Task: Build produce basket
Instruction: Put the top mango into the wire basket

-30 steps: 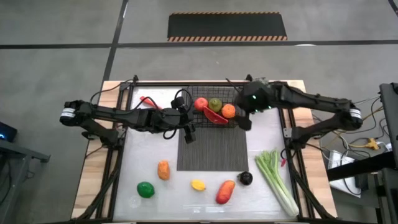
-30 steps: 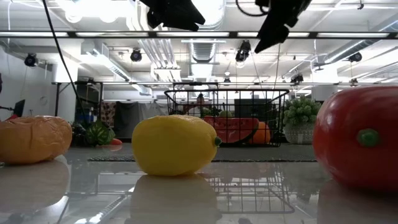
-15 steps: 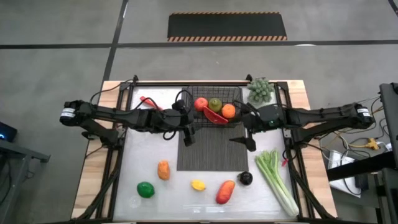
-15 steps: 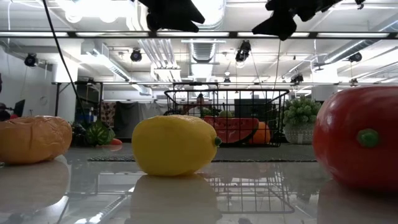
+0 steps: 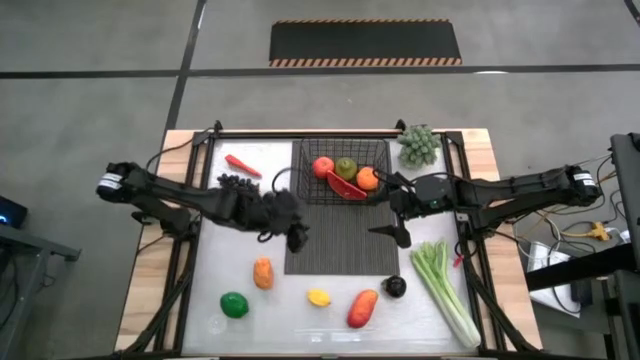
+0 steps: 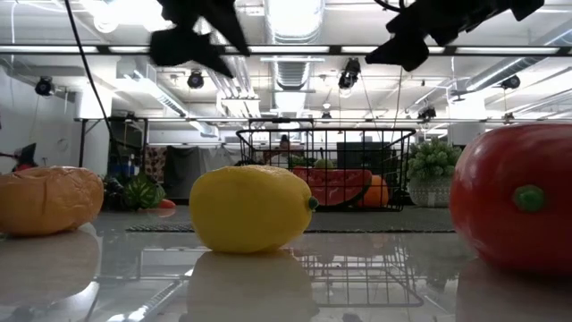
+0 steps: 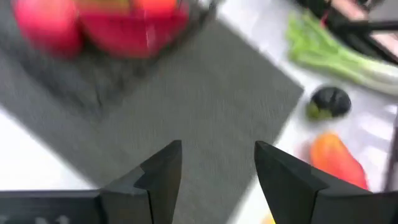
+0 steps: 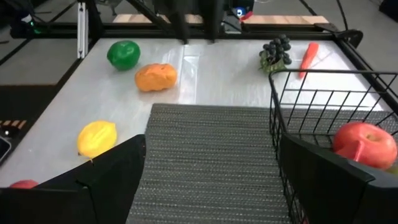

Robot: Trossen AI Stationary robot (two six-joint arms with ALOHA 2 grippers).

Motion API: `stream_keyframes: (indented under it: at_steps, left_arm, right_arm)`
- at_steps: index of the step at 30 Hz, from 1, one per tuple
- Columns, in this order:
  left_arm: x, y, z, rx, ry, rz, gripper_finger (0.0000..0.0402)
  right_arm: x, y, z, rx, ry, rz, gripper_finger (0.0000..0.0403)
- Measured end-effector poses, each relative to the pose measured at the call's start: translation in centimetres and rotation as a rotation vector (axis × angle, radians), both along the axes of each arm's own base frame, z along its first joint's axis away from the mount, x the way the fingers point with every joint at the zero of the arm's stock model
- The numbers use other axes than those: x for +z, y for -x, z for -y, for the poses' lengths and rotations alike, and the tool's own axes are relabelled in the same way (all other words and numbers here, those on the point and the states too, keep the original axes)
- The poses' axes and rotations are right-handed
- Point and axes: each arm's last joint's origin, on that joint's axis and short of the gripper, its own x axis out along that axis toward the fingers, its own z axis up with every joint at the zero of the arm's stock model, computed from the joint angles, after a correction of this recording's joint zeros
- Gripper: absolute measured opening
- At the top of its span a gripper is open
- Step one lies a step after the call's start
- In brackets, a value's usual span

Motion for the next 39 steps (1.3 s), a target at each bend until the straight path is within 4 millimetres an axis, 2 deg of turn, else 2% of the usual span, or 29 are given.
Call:
stream_keyframes:
  at_steps: [3, 8, 12, 14, 20, 25, 28, 32, 39]
  left_arm:
    - [-1.1, 0.3, 1.4, 0.063, 0.164, -0.093, 0.0175]
    - [-3.1, -0.5, 4.0, 0.114, 0.4, -0.26, 0.0153]
    - [-3.9, -1.0, 5.9, 0.161, 0.533, -0.433, 0.0137]
    - [-3.7, -0.9, 6.5, 0.224, 0.558, -0.511, 0.013]
    - [-1.2, 0.3, 7.2, 0.458, 0.524, -0.697, 0.0112]
    - [-1.3, -0.2, 7.6, 0.489, 0.455, -0.578, 0.0109]
    - [-2.0, -0.5, 7.7, 0.493, 0.445, -0.582, 0.011]
    - [-3.1, -0.3, 8.0, 0.49, 0.498, -0.67, 0.0133]
    - [-5.1, -0.4, 8.3, 0.511, 0.525, -0.739, 0.0225]
  right_arm:
    - [-0.3, 0.1, 0.0, 0.004, 0.003, -0.009, 0.0344]
    - [-1.1, 0.2, -0.3, 0.028, 0.018, -0.031, 0.0336]
    - [-1.6, 0.4, -0.5, 0.046, 0.03, -0.042, 0.0331]
    - [-1.9, 0.4, -0.5, 0.051, 0.042, -0.048, 0.033]
    - [-2.2, 0.5, -0.5, 0.067, 0.075, -0.055, 0.0329]
    - [-2.2, 0.5, -0.5, 0.079, 0.1, -0.052, 0.0329]
    - [-2.3, 0.5, -0.5, 0.082, 0.105, -0.053, 0.0329]
    - [-2.3, 0.5, -0.5, 0.086, 0.115, -0.053, 0.0329]
    - [-2.5, 0.4, -0.5, 0.09, 0.12, -0.06, 0.0329]
